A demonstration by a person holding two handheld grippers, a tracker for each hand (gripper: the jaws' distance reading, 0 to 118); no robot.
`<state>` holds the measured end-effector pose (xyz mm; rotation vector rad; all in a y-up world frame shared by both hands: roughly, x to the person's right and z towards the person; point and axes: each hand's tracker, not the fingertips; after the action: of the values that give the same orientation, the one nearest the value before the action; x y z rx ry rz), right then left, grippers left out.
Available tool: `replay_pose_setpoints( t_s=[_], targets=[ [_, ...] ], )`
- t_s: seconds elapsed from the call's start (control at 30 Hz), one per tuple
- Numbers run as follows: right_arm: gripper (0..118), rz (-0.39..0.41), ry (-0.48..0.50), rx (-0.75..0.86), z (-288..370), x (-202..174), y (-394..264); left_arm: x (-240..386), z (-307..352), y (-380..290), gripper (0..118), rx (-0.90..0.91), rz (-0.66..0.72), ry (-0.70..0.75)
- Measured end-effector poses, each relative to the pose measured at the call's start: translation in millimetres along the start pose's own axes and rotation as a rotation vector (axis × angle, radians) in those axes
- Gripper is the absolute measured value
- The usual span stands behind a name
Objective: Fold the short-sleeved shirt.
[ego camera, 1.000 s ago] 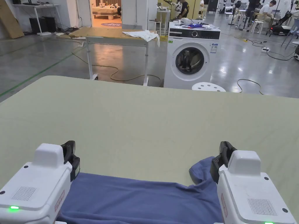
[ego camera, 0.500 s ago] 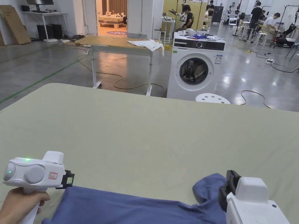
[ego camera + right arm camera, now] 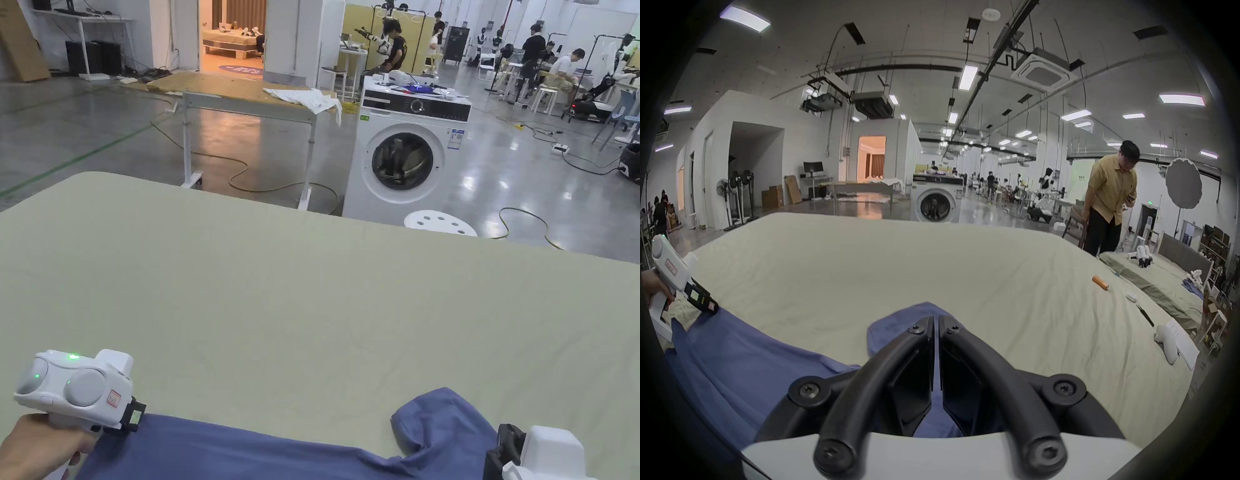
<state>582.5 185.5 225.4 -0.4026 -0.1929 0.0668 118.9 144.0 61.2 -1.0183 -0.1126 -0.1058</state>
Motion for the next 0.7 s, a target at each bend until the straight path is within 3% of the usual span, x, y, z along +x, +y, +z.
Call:
replay_pose_setpoints(
  t_s=[0.13,0.17,0.23,0.33,0.43,0.53,0.6,0.63,0.67,0.7],
  targets=[
    [8,-0.032,0.024,-0.188,-46.2,27.8,14.2,3.5,3.1,-3.7,0,0.025,-0.049,-0.001],
    [18,-0.035,0.037,-0.242,-59.9,35.3,17.5,2.5,5.7,-5.5,0,0.037,-0.042,-0.006],
    [51,-0.049,0.040,-0.349,-87.6,48.9,23.1,-6.7,10.8,-7.3,0,0.075,0.005,-0.027],
    [72,-0.058,0.077,-0.517,-132.8,64.4,22.6,-8.6,23.8,-13.9,0,0.127,0.033,-0.052],
    [73,-0.019,0.071,-0.630,-165.2,66.7,9.7,-12.1,33.9,-17.7,0,0.170,0.046,-0.069],
    [68,-0.084,0.100,-0.725,-188.2,70.2,-9.1,-13.7,42.7,-21.2,0,0.226,0.042,-0.082],
    [64,-0.075,0.081,-0.700,-185.3,67.7,-12.7,-12.9,48.4,-23.8,0,0.241,0.042,-0.085],
    [58,-0.066,0.079,-0.697,-184.2,66.3,-10.3,-15.2,48.8,-24.0,0,0.247,0.038,-0.087],
    [43,-0.063,0.074,-0.691,-181.6,65.1,-7.6,-15.2,50.6,-24.8,0,0.255,0.038,-0.087],
    [22,-0.054,0.068,-0.679,-179.6,63.7,-5.8,-15.3,52.2,-25.3,0,0.259,0.037,-0.086]
  ],
)
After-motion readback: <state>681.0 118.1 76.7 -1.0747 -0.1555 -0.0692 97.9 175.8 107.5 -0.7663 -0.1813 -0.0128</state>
